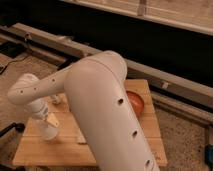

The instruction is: Place the ceramic cup over the eraser

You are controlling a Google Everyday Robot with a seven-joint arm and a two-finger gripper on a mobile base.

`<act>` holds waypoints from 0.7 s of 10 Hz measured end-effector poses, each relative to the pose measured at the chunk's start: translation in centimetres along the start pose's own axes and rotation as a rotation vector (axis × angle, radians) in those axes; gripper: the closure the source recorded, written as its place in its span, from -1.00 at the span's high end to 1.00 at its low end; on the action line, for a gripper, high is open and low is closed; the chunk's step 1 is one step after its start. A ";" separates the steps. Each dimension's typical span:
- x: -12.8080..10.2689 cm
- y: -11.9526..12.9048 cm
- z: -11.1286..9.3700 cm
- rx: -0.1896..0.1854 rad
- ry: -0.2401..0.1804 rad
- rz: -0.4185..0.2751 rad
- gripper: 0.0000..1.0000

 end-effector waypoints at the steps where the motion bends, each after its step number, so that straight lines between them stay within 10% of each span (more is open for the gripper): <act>1: -0.2 -0.1 0.6 -0.005 -0.004 -0.004 0.59; 7: -0.4 -0.9 0.7 -0.001 0.021 -0.023 -0.48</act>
